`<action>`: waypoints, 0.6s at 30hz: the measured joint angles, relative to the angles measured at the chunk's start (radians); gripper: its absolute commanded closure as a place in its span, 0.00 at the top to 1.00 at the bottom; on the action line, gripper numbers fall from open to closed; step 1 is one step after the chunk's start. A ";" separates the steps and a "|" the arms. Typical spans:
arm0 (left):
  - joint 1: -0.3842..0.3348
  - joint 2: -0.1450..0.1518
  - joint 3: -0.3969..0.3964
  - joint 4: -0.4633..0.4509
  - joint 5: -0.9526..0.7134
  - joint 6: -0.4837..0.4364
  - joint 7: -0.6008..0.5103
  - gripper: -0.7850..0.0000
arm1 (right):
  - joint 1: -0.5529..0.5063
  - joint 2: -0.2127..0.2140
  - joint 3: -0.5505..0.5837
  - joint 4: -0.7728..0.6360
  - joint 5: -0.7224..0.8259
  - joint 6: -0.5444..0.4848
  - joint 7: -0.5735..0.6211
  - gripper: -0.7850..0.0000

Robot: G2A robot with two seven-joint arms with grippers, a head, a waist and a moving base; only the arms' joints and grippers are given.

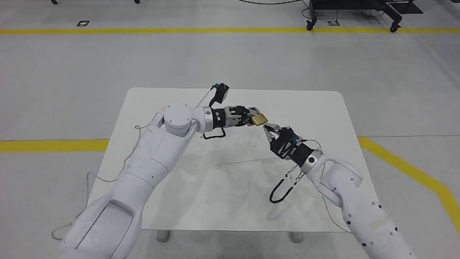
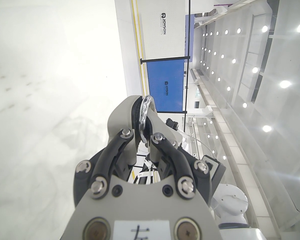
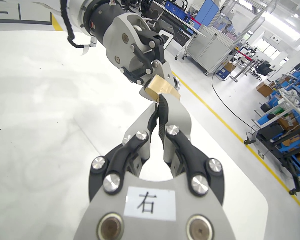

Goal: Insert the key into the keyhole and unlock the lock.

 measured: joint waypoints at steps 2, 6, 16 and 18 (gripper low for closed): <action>0.000 0.001 -0.004 -0.002 0.001 -0.002 0.000 0.00 | -0.002 0.001 0.006 -0.001 0.011 -0.011 -0.004 0.00; 0.003 0.003 -0.009 -0.007 0.009 -0.007 0.001 0.00 | -0.003 0.001 0.019 0.010 0.050 -0.043 -0.029 0.00; 0.004 0.004 -0.014 -0.011 0.026 -0.009 0.001 0.00 | -0.005 0.003 0.026 0.002 0.012 -0.032 -0.014 0.25; 0.002 0.004 -0.014 -0.010 0.028 -0.009 0.001 0.00 | -0.005 0.003 0.025 -0.011 -0.006 -0.024 -0.008 0.38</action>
